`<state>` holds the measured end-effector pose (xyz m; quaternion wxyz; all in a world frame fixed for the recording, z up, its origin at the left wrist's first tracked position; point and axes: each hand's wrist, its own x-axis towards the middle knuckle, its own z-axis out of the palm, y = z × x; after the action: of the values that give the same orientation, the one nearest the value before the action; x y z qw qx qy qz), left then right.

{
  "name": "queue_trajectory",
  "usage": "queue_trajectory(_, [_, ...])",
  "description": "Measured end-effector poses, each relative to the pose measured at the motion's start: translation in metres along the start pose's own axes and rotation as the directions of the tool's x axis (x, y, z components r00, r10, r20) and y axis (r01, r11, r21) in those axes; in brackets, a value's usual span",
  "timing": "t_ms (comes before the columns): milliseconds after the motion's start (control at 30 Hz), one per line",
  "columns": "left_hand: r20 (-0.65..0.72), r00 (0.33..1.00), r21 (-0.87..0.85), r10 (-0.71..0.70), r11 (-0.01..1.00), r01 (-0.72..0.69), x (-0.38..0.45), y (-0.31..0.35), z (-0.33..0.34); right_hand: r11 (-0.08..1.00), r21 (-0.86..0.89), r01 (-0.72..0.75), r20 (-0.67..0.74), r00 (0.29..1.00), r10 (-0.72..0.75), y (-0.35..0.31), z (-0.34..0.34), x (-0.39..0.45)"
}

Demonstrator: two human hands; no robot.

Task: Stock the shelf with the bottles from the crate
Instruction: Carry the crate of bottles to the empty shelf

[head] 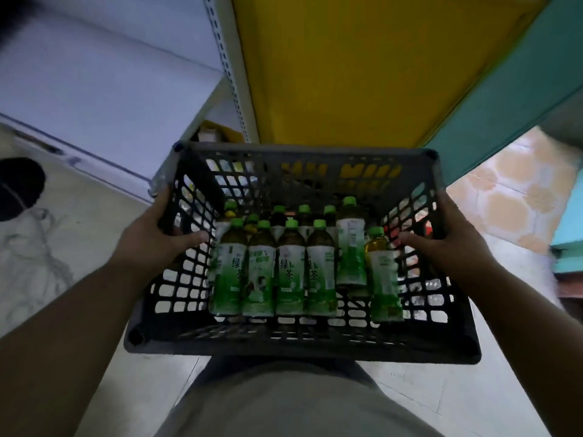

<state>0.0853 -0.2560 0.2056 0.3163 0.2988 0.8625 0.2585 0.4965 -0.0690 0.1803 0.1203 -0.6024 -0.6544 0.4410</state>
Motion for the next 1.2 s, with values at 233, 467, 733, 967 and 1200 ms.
queue_trajectory(233, [-0.211,0.943,-0.245,-0.257,0.948,0.204,-0.106,-0.093,-0.044,0.980,-0.062,0.188,0.258,0.952,-0.166,-0.087,0.046,0.011])
queue_trajectory(467, [-0.336,0.799,-0.450,-0.499,0.830,0.329,-0.204,-0.190,-0.111,0.926,-0.111,0.360,0.538,0.805,-0.249,-0.193,0.175,-0.015])
queue_trajectory(733, [-0.440,0.605,-0.589,-0.664,0.722,0.364,-0.285,-0.302,-0.201,0.814,-0.064,0.578,0.685,0.618,-0.385,-0.313,0.348,-0.089])
queue_trajectory(967, [-0.415,0.504,-0.618,-0.758,0.641,0.455,-0.270,-0.371,-0.280,0.760,-0.062,0.647,0.752,0.531,-0.391,-0.402,0.473,-0.096])
queue_trajectory(1200, [-0.413,0.359,-0.722,-0.837,0.541,0.432,-0.214,-0.411,-0.363,0.694,-0.003,0.720,0.824,0.395,-0.406,-0.534,0.613,-0.071])
